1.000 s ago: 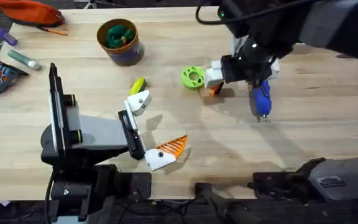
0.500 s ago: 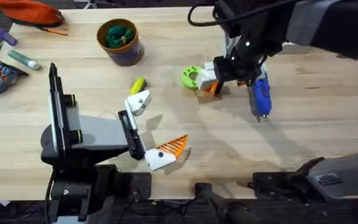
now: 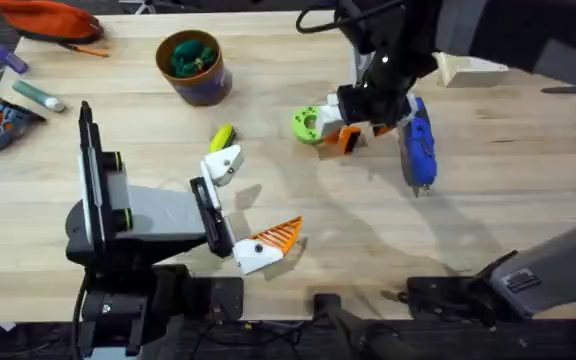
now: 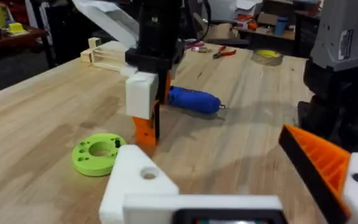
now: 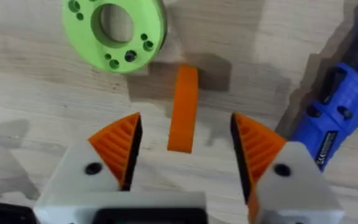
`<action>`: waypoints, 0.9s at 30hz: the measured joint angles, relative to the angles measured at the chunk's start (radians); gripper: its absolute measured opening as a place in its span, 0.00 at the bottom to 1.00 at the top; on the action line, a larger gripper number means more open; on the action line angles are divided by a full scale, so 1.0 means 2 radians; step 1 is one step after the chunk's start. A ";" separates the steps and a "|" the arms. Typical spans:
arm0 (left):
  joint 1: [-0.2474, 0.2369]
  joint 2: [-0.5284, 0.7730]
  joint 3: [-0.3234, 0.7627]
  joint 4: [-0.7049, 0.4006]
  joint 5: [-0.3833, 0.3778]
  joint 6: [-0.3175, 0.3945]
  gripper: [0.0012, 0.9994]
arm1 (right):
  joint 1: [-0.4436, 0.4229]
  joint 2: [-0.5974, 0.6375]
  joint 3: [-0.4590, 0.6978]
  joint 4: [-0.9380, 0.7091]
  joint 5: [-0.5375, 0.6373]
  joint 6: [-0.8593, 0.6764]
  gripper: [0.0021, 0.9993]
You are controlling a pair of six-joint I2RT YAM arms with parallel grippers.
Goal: Pick up the gripper from the table and insert it into the empty holder that is missing its gripper. Then pick up a screw, insert it into the mounting hole, and use the screwdriver to tighten it. Finally, clean up the table by picking up the vegetable and placing it into the bucket.
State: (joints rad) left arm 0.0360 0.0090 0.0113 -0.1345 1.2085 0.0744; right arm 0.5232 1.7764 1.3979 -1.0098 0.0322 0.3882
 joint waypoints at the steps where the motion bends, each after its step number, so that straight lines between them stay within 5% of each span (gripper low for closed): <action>1: 0.000 0.000 0.000 0.000 0.000 0.000 0.99 | 0.000 0.004 0.000 0.000 0.000 0.000 0.79; 15: 0.000 0.000 0.000 0.000 0.000 0.000 0.99 | 0.000 0.015 0.000 0.009 -0.001 0.000 0.52; 27: 0.000 0.000 0.000 0.000 0.000 0.000 0.99 | 0.000 0.019 0.008 0.004 -0.002 0.000 0.42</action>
State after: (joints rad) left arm 0.0360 0.0090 0.0113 -0.1345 1.2083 0.0742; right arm 0.5236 1.8153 1.4130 -1.0019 0.0286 0.3885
